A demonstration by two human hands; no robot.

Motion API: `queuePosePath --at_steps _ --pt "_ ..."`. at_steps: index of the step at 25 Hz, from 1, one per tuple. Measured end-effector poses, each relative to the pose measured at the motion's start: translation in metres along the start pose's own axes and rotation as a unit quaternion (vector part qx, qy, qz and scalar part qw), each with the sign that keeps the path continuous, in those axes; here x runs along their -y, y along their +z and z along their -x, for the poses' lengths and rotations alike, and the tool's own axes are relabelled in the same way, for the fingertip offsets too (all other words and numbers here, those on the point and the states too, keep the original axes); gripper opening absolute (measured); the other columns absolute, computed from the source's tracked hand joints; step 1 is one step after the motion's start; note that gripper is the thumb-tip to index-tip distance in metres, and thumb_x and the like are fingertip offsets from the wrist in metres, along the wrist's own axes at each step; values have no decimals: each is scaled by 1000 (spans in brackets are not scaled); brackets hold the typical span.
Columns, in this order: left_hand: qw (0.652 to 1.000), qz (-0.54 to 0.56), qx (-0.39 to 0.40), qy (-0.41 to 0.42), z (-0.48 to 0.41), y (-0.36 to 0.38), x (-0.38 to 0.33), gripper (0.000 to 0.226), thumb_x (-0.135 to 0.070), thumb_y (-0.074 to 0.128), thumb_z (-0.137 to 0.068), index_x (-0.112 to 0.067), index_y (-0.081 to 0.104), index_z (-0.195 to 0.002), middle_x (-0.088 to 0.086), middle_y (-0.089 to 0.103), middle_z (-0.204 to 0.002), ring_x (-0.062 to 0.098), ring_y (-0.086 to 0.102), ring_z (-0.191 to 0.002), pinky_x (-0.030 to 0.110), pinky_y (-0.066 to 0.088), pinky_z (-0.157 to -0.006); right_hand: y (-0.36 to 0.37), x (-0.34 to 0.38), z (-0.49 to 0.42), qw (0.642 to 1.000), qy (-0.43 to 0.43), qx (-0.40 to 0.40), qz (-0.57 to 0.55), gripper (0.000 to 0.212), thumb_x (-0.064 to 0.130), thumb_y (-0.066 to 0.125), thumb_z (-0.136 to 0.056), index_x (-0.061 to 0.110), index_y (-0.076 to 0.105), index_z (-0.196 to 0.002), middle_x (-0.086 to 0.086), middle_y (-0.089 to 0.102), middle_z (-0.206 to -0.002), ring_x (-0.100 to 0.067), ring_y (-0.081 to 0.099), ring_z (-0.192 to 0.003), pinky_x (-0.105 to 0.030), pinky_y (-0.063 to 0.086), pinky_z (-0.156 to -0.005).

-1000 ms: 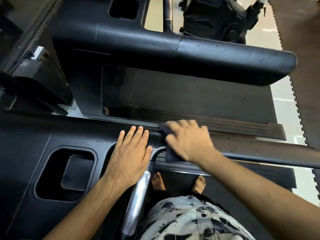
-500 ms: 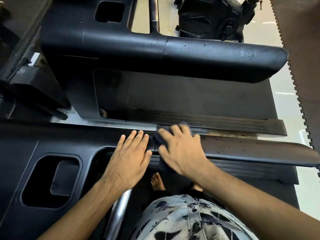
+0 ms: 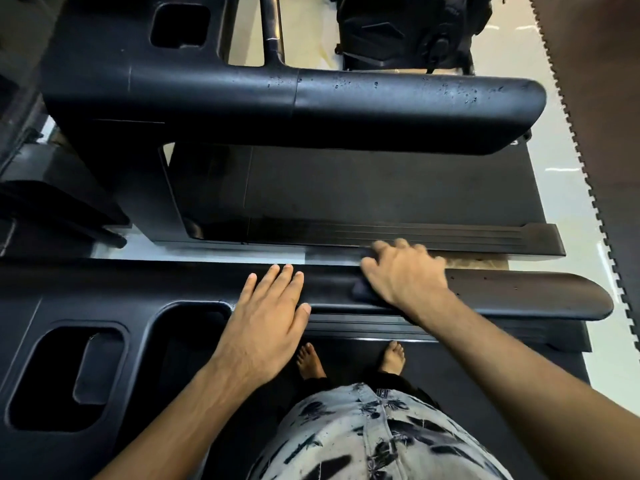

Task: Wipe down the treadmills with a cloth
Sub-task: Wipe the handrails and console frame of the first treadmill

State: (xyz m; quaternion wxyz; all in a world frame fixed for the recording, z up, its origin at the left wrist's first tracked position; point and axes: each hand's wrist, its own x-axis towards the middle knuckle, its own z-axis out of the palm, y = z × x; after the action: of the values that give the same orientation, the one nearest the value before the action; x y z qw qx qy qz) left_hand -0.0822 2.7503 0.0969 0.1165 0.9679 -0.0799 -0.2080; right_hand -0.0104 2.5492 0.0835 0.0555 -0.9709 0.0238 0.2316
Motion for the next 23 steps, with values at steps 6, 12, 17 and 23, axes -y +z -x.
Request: queuePosePath --at_steps 6,12,17,23 --pt "1000 -23 1 -5 -3 2 -12 63 -51 10 -99 -22 10 -155 -6 7 -163 8 -4 -149 34 -7 -121 16 -6 27 980 -192 -52 20 49 48 35 -91 33 48 -136 -2 55 -132 -28 49 -128 -48 46 -92" --pt "999 -30 5 17 -6 8 -31 72 -56 2 -92 -21 10 -155 -5 8 -163 9 -3 -149 35 -6 -122 26 -8 45 981 -158 -104 37 50 47 29 -90 29 50 -132 -3 56 -129 -28 49 -126 -48 46 -91" --pt "999 -26 21 21 -8 14 -45 70 -54 2 -93 -23 8 -155 -6 5 -163 8 -5 -149 38 -5 -122 5 -57 15 996 45 -73 37 41 47 35 -96 28 52 -127 -3 57 -128 -31 51 -121 -46 43 -92" --pt "999 -14 23 34 -17 15 -67 60 -49 15 -101 -23 9 -155 -6 6 -163 9 -4 -149 39 -4 -122 4 -83 13 997 -3 -83 1 42 46 37 -94 30 54 -128 -2 58 -128 -28 52 -122 -44 44 -92"
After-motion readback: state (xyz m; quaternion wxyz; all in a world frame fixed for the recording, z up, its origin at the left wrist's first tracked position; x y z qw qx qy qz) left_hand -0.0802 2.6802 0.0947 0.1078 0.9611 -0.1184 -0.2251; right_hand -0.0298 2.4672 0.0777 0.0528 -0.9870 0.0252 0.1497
